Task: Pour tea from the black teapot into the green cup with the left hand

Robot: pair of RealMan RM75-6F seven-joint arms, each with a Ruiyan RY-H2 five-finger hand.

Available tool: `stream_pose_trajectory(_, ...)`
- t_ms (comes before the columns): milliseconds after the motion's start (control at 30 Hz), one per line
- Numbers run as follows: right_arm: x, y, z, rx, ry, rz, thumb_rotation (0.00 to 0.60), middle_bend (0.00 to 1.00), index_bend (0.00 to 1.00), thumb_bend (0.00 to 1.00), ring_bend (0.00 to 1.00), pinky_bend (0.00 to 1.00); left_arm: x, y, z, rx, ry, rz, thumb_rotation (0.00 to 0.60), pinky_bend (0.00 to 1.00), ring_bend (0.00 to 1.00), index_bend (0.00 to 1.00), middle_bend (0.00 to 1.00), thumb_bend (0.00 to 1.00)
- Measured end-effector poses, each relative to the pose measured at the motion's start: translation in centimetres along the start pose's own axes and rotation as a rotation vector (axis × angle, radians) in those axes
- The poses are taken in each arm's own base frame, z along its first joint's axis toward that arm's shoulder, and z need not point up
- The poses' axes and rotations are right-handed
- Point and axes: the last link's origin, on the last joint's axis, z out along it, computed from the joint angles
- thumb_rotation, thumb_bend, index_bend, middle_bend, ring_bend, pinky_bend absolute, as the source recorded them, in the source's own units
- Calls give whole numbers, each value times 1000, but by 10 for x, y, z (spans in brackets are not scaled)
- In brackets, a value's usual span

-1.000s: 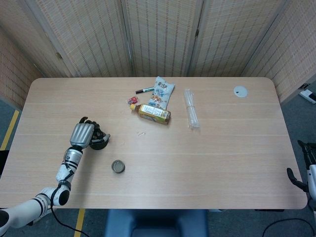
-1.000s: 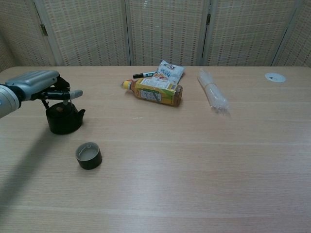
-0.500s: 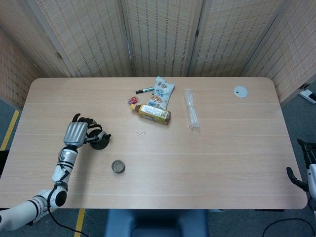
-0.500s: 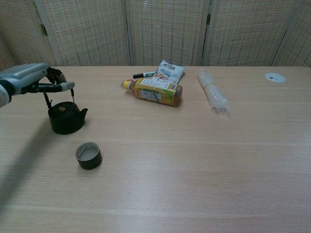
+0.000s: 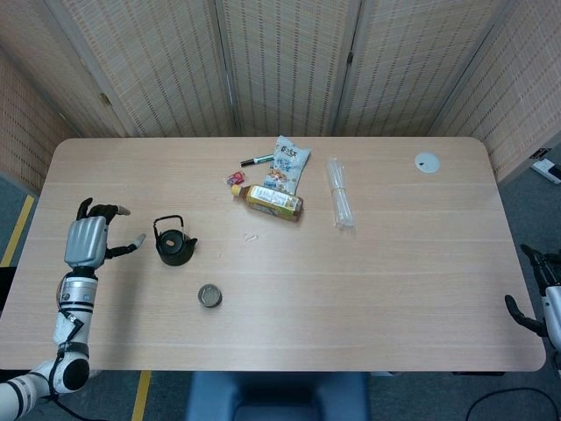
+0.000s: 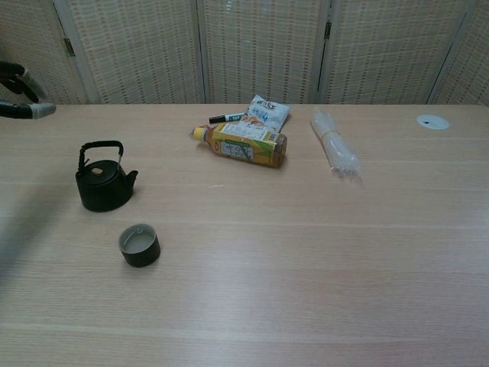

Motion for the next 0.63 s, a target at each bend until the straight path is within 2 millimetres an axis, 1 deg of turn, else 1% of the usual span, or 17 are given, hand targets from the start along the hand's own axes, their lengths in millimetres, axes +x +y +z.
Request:
stream_pose_trajectory(33,0,0,1,5,-5,9,600,191,77,376,248,0,3,-4,-6,7,9,2,600,101,283,402,383,256)
stream_pose_trajectory(167,0,2,4,24,-22,62,600,191,90,376,237,0,16,-23,-40,46,35,0,600,101,287,402,393,258)
stream_pose_trajectory(367,-2,5,5,59,-49,123,600,191,91,376,232,0,27,-47,-88,95,58,30,600,98,289,411,405,265)
stream_pose_trajectory(467,-4,3,2,74,-64,134,600,191,97,376,232,0,29,-54,-109,98,71,47,600,97,307,422,422,268)
stream_pose_trajectory(533,-5,0,0,84,-68,135,600,191,106,376,231,0,31,-53,-118,79,91,54,600,95,328,442,445,269)
stream_pose_trajectory(633,-7,-3,-2,95,-74,131,600,191,116,376,230,0,31,-57,-134,48,119,93,600,86,331,450,450,269)
